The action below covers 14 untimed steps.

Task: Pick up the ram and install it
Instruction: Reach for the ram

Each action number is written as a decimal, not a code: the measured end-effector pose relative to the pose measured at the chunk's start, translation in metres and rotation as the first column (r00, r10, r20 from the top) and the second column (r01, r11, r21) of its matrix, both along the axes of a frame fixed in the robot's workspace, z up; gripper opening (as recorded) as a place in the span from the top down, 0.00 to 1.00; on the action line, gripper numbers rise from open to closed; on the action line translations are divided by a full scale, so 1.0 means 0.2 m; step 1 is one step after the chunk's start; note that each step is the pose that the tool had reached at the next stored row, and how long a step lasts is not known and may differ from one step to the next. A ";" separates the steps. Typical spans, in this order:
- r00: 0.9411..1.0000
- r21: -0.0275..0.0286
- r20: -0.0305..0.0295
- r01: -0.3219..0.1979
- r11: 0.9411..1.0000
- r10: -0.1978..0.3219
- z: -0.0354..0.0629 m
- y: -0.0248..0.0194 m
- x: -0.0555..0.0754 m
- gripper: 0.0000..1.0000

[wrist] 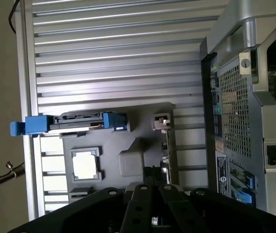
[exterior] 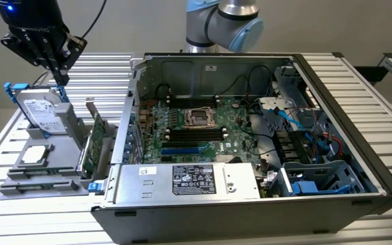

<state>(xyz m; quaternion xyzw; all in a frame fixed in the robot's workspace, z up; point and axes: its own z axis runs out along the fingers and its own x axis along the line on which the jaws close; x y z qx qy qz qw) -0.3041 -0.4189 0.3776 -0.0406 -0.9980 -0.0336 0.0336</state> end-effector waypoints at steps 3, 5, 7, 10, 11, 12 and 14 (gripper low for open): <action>1.000 0.000 -0.003 -0.004 1.000 0.004 -0.006 -0.007 -0.01 0.89; 1.000 0.000 -0.003 -0.010 1.000 0.010 -0.009 -0.015 -0.02 0.89; 1.000 0.000 -0.003 -0.020 1.000 0.020 -0.011 -0.024 -0.03 0.89; 0.999 0.000 -0.003 -0.038 0.999 0.038 -0.013 -0.033 -0.03 0.89; 0.999 0.000 -0.003 -0.045 0.999 0.045 -0.014 -0.036 -0.04 0.89; 0.999 0.000 -0.003 -0.052 0.999 0.052 -0.014 -0.038 -0.04 0.89; 0.998 0.000 -0.003 -0.064 0.998 0.064 -0.014 -0.041 -0.05 0.89</action>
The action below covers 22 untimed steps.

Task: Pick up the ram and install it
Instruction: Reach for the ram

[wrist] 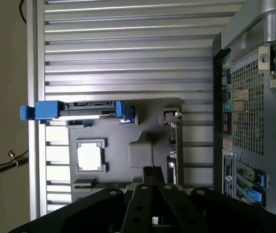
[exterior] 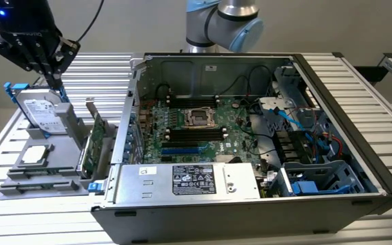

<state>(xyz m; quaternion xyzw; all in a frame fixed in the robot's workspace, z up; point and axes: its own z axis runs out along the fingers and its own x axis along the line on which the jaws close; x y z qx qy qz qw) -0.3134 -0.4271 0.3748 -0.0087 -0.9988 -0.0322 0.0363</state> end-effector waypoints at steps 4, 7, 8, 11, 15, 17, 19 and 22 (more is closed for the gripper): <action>1.000 0.000 0.000 -0.019 1.000 0.019 0.000 -0.005 -0.02 0.89; 1.000 0.000 0.000 -0.028 1.000 0.028 -0.001 -0.012 -0.05 0.89; 1.000 0.000 0.000 -0.031 1.000 0.031 -0.001 -0.016 -0.06 0.89; 0.999 0.000 0.000 -0.037 0.999 0.037 -0.004 -0.025 -0.10 0.89; 0.999 0.000 0.000 -0.040 0.999 0.040 -0.006 -0.047 -0.16 0.89; 0.999 0.000 0.000 -0.041 0.999 0.041 -0.007 -0.069 -0.18 0.89; 0.999 0.000 0.000 -0.042 0.999 0.042 -0.007 -0.095 -0.21 0.89; 0.999 0.000 0.000 -0.044 0.999 0.044 -0.007 -0.138 -0.23 0.89</action>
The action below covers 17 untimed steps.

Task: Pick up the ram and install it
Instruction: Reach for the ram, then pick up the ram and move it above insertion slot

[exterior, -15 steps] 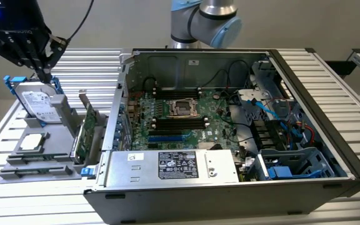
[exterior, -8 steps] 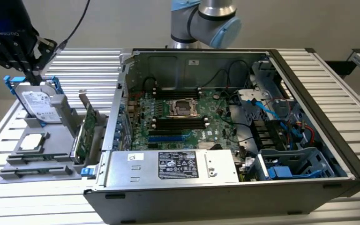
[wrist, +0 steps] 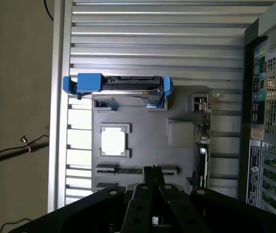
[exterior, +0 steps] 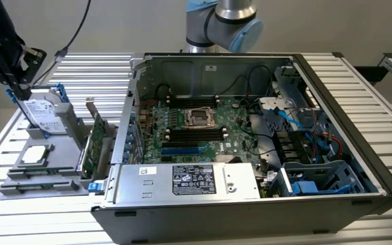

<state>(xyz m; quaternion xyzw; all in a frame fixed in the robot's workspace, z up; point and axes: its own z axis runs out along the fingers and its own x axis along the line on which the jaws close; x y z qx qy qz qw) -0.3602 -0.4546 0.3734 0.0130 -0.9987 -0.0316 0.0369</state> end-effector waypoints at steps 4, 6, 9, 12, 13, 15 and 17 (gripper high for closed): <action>1.000 0.001 0.000 -0.003 1.000 0.003 0.000 -0.039 -0.02 0.89; 1.000 0.001 0.000 -0.003 1.000 0.003 0.000 -0.039 -0.02 0.89; 1.000 0.001 0.000 -0.003 1.000 0.003 0.000 -0.040 -0.02 0.89; 1.000 0.001 0.000 -0.003 1.000 0.003 0.000 -0.040 -0.02 0.89; 1.000 0.001 0.000 -0.003 1.000 0.003 0.000 -0.040 -0.02 0.89; 1.000 0.001 0.000 -0.003 1.000 0.003 0.000 -0.040 -0.02 0.89; 1.000 0.001 0.000 -0.003 1.000 0.003 0.000 -0.040 -0.02 0.89</action>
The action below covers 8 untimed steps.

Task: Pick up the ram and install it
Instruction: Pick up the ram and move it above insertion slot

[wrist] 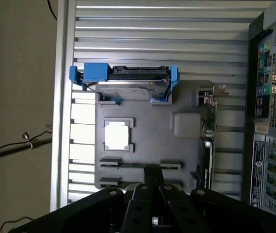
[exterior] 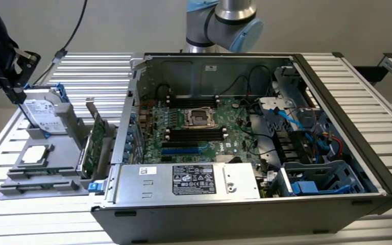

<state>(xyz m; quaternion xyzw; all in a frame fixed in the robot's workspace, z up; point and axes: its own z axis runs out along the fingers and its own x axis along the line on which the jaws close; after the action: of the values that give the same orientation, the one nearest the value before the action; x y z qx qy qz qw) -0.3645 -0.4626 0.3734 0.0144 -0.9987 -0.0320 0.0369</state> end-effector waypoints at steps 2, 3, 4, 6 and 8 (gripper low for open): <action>1.000 0.000 0.000 0.000 1.000 0.000 0.000 0.000 0.00 0.89; 1.000 0.000 0.000 0.000 1.000 0.000 0.000 0.000 0.00 0.89; 1.000 0.000 0.000 0.000 1.000 0.000 -0.003 -0.002 0.00 0.89; 1.000 0.000 0.000 0.000 1.000 0.000 -0.019 -0.007 -0.01 0.89; 1.000 0.000 0.000 0.000 1.000 0.000 -0.038 -0.013 -0.02 0.89</action>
<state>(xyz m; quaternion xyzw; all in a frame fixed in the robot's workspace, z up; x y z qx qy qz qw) -0.3675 -0.4653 0.3659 0.0145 -0.9987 -0.0320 0.0369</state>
